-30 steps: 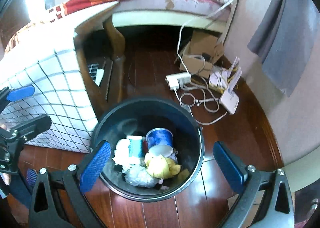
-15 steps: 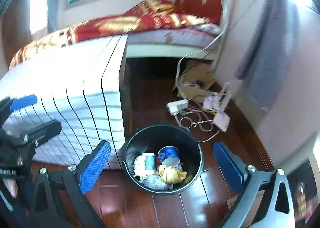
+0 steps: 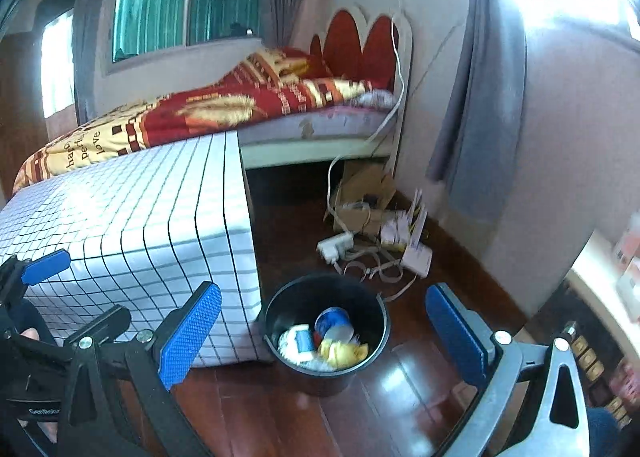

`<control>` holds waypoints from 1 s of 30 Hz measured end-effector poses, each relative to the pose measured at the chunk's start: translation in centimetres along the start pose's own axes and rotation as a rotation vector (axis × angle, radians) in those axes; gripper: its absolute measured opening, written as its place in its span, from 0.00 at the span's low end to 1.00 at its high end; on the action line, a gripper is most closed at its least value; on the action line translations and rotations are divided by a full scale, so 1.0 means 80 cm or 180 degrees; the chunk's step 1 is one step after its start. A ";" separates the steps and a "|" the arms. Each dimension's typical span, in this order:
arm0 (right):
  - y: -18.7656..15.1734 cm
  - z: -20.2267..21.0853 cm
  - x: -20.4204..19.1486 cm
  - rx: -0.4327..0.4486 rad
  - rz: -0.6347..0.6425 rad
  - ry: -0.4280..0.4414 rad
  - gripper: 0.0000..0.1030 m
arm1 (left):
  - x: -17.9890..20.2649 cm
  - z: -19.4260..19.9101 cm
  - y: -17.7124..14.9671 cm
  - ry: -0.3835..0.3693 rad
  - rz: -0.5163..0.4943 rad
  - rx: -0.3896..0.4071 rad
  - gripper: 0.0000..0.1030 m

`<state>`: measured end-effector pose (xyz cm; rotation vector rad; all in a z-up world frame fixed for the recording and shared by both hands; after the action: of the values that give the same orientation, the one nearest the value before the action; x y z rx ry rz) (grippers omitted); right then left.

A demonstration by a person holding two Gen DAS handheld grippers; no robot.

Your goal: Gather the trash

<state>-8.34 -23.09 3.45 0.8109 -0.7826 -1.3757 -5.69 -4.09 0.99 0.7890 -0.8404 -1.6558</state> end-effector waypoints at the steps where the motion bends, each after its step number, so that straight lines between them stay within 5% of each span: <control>1: 0.004 0.004 -0.001 0.0036 0.0024 -0.0006 1.00 | -0.001 0.002 0.003 0.0000 0.0017 0.0033 1.00; 30: 0.007 0.007 -0.003 0.0063 0.0058 -0.0007 1.00 | -0.007 0.010 0.007 -0.0003 0.0054 0.0165 1.00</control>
<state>-8.55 -22.84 4.21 0.8158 -0.8045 -1.3547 -5.96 -3.57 1.89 0.8149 -0.8915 -1.6252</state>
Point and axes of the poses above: each gripper's, at about its wrist camera, not at the fingertips, and z roughly against the way its jaws point, x to its right, y to its top, the point moved 1 cm from there along -z, roughly the way its jaws point, and after that the axes turned 5 degrees about y, right-handed, at the moved point
